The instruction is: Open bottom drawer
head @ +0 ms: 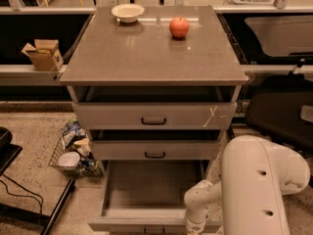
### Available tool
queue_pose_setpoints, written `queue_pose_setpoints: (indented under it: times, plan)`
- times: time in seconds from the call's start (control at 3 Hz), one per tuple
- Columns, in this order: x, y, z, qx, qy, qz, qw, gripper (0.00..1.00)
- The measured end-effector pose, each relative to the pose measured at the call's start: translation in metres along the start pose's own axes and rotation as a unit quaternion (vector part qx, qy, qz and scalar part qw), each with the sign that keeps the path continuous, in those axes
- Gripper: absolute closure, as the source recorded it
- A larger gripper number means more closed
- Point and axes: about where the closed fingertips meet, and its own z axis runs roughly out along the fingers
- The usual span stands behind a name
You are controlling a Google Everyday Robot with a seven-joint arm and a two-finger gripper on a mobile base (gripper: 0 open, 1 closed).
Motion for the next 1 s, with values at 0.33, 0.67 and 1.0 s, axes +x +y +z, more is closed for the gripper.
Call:
queue_pose_setpoints:
  times: [0.33,0.67,1.0]
  plan:
    - [-0.0015,0.004,0.0004,-0.008,0.0,-0.005,1.0,1.0]
    - [0.0005,0.0041,-0.0004,-0.008,0.0,-0.005,1.0,1.0]
    - [0.0008,0.0045,-0.0013,-0.008,0.0,-0.005,1.0,1.0]
